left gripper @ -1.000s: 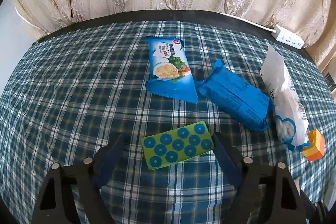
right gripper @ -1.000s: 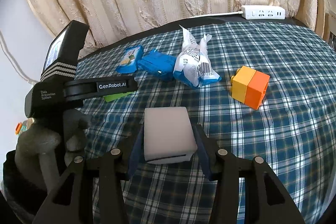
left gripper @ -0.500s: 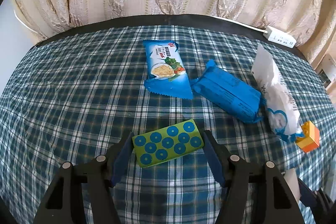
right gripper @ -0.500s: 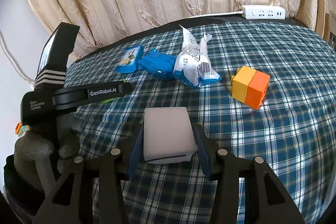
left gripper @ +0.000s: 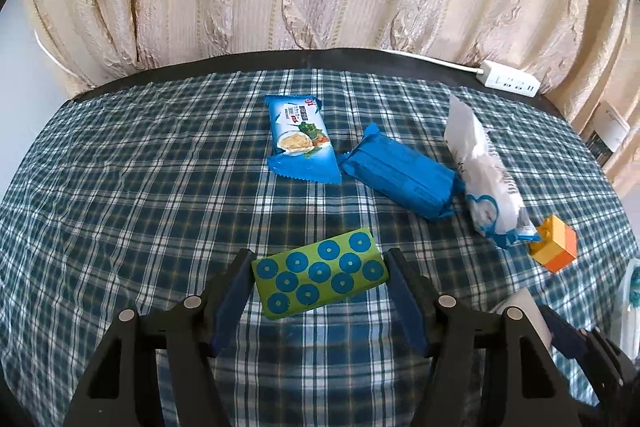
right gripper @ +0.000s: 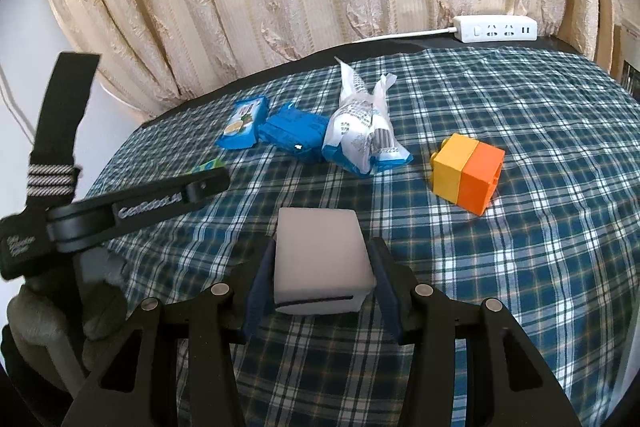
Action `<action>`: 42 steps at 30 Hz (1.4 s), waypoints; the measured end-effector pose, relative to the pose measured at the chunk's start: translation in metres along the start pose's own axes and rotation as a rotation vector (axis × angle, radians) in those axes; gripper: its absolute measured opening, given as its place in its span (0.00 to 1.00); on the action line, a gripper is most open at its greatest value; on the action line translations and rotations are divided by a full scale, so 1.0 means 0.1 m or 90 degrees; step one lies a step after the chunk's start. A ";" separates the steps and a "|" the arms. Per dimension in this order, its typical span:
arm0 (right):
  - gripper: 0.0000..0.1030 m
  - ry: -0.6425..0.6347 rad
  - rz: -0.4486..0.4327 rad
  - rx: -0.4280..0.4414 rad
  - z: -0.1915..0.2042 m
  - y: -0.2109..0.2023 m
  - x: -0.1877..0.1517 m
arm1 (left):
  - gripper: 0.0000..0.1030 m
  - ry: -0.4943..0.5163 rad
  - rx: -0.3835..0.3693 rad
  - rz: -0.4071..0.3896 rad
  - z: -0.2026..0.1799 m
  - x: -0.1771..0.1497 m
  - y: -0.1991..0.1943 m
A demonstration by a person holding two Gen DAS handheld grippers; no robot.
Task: Organize objects
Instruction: 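Carry the white eraser toward the clear bowl with the right tool while the left tool holds the green block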
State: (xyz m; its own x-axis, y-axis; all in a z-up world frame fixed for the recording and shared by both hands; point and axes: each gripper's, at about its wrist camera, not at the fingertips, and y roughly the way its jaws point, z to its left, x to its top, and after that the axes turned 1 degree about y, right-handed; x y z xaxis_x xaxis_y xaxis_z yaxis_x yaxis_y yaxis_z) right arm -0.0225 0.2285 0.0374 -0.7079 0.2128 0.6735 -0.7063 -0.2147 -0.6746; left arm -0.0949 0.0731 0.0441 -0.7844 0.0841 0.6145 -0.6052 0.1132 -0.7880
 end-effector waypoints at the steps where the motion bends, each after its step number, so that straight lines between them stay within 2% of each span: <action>1: 0.47 0.003 -0.003 -0.002 -0.01 -0.01 0.00 | 0.67 -0.001 -0.001 -0.004 0.00 0.00 -0.01; 8: 0.47 0.023 -0.022 -0.011 -0.05 -0.14 0.03 | 0.67 -0.003 -0.014 -0.031 0.02 -0.03 -0.13; 18: 0.47 0.053 -0.068 -0.034 -0.12 -0.83 -0.14 | 0.67 0.012 -0.039 -0.046 -0.06 -0.10 -0.26; 25: 0.47 0.082 -0.071 -0.044 -0.23 -1.04 -0.28 | 0.67 0.015 -0.049 -0.047 -0.08 -0.14 -0.31; 30: 0.48 0.086 -0.051 -0.020 -0.21 -0.92 -0.26 | 0.67 0.007 -0.050 -0.047 -0.05 -0.13 -0.32; 42: 0.49 -0.009 0.014 -0.059 0.08 -0.16 -0.08 | 0.67 -0.016 -0.063 -0.056 0.06 -0.10 -0.38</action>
State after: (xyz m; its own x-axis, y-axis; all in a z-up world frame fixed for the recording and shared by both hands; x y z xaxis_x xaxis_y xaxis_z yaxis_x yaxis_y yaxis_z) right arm -0.0056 0.2228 0.0448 -0.7240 0.1954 0.6615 -0.6877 -0.1307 -0.7141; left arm -0.0655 0.0617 0.0675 -0.7328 0.0454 0.6789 -0.6561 0.2169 -0.7228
